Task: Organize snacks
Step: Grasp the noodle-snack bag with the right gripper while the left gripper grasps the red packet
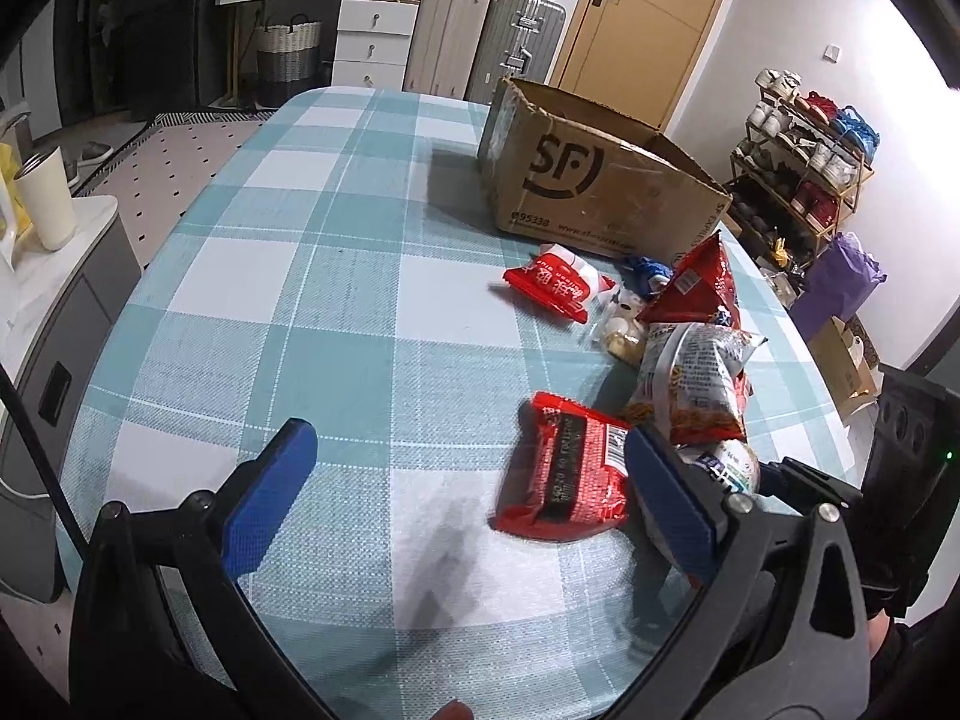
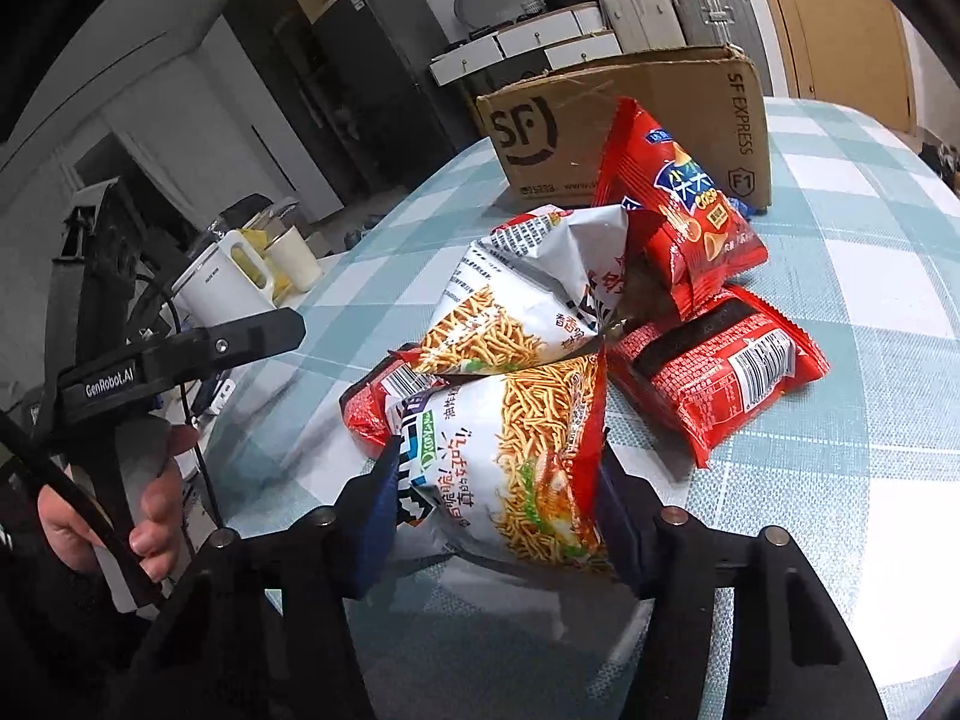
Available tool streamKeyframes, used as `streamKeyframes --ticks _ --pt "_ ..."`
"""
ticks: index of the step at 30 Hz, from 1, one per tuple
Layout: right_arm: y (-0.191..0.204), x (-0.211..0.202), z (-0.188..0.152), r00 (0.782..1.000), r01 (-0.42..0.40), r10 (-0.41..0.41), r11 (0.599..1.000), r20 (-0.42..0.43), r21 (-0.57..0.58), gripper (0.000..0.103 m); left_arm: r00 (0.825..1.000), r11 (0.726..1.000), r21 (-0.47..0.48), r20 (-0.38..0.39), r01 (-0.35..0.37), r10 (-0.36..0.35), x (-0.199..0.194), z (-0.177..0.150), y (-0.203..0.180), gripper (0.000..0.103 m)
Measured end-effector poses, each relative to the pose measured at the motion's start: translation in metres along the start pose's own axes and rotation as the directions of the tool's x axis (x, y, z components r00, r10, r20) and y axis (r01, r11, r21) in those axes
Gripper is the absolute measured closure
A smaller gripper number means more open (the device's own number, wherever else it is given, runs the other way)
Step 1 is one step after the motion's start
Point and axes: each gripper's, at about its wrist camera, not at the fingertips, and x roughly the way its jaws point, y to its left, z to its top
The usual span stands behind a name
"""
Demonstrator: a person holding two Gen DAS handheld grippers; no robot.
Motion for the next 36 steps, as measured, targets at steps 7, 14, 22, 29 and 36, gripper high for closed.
streamKeyframes --ticks 7,14,22,29,36 --pt "-0.005 -0.004 -0.003 1.0 -0.027 0.027 0.999 0.01 0.024 0.046 1.0 1.0 0.002 -0.004 -0.003 0.003 0.0 -0.001 0.001 0.001" --pt "-0.004 -0.021 -0.008 0.998 -0.043 0.042 0.999 0.039 0.01 0.046 1.0 1.0 0.01 -0.022 0.0 0.0 0.004 -0.002 -0.002 0.001" --pt "-0.011 -0.043 -0.015 0.996 -0.043 0.04 0.998 0.079 0.037 0.046 0.997 0.999 0.04 -0.079 0.027 -0.024 0.018 -0.006 -0.012 0.001" --pt "-0.028 -0.068 -0.019 0.991 -0.008 -0.002 0.997 0.136 0.078 0.046 0.991 0.996 0.077 -0.128 0.039 -0.029 0.032 -0.011 -0.023 0.001" --pt "-0.042 -0.086 -0.018 0.984 0.015 -0.034 0.994 0.175 0.111 0.046 0.984 0.994 0.095 -0.178 0.048 -0.03 0.05 -0.01 -0.033 0.001"
